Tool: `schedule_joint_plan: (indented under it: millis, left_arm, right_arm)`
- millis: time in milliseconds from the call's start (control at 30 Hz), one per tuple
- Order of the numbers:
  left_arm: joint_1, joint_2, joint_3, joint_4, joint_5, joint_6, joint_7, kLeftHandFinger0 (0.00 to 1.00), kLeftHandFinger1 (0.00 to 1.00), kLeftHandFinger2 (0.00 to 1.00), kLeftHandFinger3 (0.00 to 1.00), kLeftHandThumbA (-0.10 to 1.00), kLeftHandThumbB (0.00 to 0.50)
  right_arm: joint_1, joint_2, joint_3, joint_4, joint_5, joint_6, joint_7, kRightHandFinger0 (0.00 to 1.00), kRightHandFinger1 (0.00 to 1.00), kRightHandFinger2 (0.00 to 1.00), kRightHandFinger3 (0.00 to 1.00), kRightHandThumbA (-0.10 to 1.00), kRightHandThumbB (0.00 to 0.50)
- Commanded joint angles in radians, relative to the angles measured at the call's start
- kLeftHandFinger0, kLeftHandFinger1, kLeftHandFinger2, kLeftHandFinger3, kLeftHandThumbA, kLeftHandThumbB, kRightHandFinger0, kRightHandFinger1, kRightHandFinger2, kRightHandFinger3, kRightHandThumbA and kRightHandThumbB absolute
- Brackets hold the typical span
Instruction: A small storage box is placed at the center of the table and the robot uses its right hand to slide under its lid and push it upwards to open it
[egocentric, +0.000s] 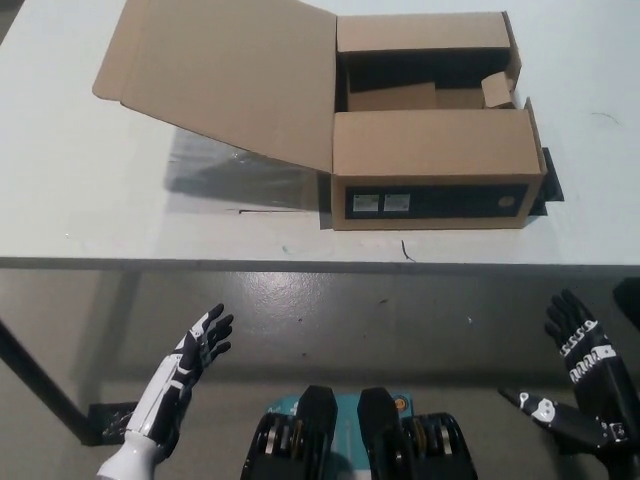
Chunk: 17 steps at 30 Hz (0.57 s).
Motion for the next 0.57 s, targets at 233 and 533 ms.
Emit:
schedule_joint_plan:
  millis: [233,533]
  left_arm:
    - [-0.035,0.016,0.018,-0.021,-0.016,-0.008,-0.002,1.00,1.00,1.00,1.00,1.00,0.306]
    - [-0.039,0.019,0.023,0.000,-0.017,-0.024,-0.004,1.00,1.00,1.00,1.00,1.00,0.292]
  right_arm:
    - [-0.021,-0.006,0.000,0.022,-0.028,-0.042,0.012,1.00,1.00,1.00,1.00,1.00,0.137]
    - [-0.031,-0.008,0.003,0.032,-0.051,-0.033,0.007,1.00,1.00,1.00,1.00,1.00,0.152]
